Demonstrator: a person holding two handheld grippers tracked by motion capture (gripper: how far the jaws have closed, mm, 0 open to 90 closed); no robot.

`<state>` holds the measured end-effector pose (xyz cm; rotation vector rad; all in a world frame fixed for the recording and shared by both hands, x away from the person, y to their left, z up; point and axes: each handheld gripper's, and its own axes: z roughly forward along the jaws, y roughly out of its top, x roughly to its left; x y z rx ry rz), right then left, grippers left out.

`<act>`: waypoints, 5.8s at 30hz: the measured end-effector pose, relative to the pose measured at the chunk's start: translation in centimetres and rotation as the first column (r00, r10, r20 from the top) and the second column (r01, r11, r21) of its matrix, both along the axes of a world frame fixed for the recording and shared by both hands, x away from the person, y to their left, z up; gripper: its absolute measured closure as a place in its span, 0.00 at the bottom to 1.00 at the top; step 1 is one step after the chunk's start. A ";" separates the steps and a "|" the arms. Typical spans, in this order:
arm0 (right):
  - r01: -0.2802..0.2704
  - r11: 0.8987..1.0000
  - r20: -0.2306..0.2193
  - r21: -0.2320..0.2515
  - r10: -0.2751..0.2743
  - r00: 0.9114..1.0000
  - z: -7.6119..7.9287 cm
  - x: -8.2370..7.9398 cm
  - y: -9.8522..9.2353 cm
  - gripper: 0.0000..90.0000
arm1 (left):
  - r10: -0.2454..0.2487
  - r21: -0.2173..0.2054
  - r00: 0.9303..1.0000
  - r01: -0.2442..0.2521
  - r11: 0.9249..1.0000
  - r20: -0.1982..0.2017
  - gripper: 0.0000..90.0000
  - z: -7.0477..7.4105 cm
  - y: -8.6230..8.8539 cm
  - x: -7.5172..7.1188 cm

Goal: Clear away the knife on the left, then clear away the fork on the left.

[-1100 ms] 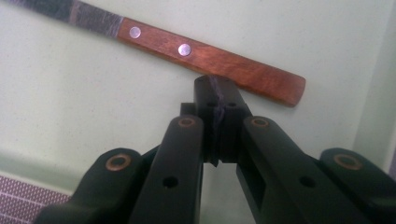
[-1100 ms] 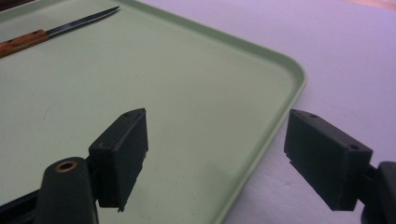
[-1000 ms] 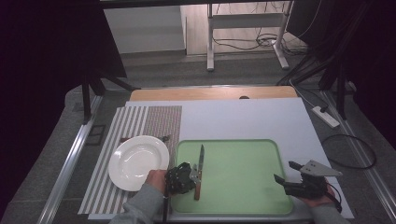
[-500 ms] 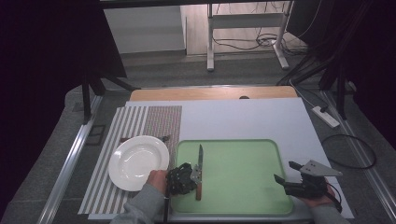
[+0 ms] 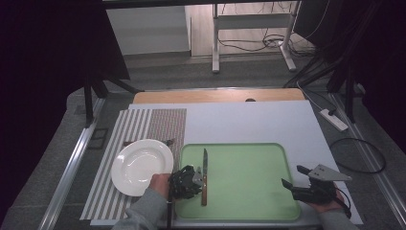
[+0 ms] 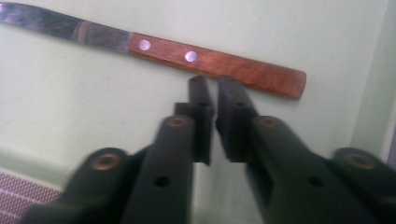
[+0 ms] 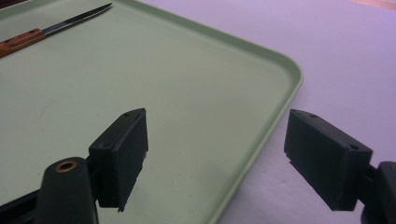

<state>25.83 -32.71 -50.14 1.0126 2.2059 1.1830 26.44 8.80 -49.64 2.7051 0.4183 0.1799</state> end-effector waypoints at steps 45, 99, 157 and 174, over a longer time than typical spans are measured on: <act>-0.007 1.000 0.003 -0.009 0.007 1.000 0.0 -0.1 0.0 0.25 | 0.349 -0.496 0.926 -0.237 0.835 0.145 0.26 2.0 8.1 -0.6; -0.009 1.000 -0.012 -0.003 0.009 1.000 -0.2 -0.4 -0.2 0.25 | 0.481 -0.381 0.843 -0.374 0.846 0.240 0.24 6.4 15.3 5.2; -0.014 1.000 -0.029 0.003 0.014 0.999 -0.4 0.1 0.0 0.25 | 0.287 0.233 0.949 -0.311 0.921 0.130 0.39 1.6 23.4 16.3; 0.011 1.000 -0.041 0.022 -0.010 0.999 -0.4 0.2 -0.2 0.25 | 0.144 0.363 0.989 -0.142 0.921 0.024 0.45 0.2 22.8 17.6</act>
